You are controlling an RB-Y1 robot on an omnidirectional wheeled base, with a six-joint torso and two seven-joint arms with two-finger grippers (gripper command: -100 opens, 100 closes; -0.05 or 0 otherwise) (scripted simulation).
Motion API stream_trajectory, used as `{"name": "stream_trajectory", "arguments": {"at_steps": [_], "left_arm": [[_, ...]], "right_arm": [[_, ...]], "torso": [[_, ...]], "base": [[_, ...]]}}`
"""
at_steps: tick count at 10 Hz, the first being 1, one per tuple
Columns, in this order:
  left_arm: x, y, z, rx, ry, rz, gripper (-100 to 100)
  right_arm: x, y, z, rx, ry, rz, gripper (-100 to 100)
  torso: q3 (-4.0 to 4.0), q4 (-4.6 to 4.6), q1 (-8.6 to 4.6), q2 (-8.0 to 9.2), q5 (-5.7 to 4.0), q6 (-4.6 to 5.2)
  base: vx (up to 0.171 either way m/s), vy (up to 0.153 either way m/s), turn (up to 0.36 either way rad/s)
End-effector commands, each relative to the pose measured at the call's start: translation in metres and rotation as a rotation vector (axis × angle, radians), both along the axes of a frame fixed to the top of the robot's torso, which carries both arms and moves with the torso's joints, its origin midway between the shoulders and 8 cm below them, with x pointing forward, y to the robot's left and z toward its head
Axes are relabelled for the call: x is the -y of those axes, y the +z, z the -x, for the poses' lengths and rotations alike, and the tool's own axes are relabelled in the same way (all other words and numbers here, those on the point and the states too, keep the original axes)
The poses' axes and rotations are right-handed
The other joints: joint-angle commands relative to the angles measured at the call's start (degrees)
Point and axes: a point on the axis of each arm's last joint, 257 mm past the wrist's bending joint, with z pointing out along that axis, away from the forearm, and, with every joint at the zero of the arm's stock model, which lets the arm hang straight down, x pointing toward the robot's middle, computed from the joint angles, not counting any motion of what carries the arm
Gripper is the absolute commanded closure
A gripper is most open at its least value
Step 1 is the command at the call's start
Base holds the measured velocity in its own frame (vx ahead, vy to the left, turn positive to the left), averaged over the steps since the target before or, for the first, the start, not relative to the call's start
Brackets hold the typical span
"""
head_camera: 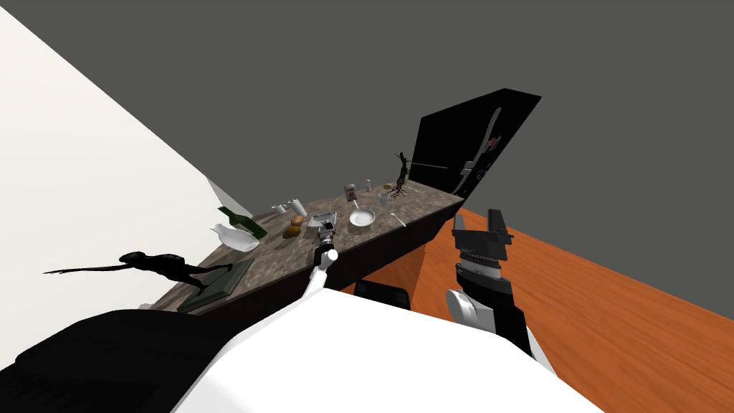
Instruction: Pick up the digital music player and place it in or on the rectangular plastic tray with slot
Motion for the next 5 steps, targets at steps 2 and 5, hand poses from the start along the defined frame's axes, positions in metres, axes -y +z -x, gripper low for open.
{"name": "stream_trajectory", "arguments": {"at_steps": [2, 5], "left_arm": [[0.0021, -0.0071, -0.0014, 0.0, 0.002, 0.026, -100], [0.0091, -0.0024, -0.0108, 0.004, -0.003, 0.03, -100]], "right_arm": [[0.0, 0.0, 0.0, 0.0, 0.0, 0.0, 0], [0.0, 0.0, 0.0, 0.0, 0.0, 0.0, 0]], "torso": [[0.04, 0.01, -0.01, 0.08, 0.0, 0.0], [0.14, 0.06, 0.14, 0.24, 0.02, 0.0]], "base": [[0.042, -0.002, 0.019], [0.022, 0.028, 0.015]]}}
